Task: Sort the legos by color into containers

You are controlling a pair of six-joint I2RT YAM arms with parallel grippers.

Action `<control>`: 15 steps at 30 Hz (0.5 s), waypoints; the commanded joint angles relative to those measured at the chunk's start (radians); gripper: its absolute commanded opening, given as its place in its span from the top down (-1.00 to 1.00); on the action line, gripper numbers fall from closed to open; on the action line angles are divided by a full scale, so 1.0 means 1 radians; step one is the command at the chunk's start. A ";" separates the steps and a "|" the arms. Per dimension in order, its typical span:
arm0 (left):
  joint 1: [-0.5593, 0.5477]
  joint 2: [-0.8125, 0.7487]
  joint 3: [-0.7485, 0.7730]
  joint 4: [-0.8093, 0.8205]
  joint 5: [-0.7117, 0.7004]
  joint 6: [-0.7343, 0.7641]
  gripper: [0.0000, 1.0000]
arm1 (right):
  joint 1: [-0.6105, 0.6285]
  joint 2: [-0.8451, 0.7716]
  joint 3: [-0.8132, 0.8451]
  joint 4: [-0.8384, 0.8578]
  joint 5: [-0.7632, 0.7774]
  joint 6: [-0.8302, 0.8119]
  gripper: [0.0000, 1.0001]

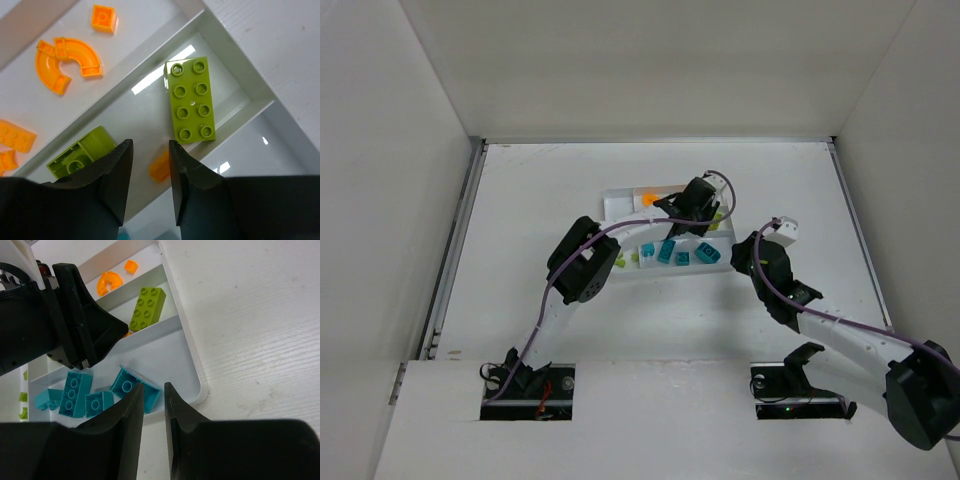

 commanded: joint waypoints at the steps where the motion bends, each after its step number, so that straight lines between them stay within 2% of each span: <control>1: -0.014 -0.001 0.024 -0.021 0.099 0.026 0.31 | 0.001 0.011 0.012 0.041 -0.002 -0.002 0.42; 15: 0.017 0.096 0.062 -0.050 0.020 0.069 0.37 | -0.007 -0.021 0.020 0.022 -0.013 0.001 0.41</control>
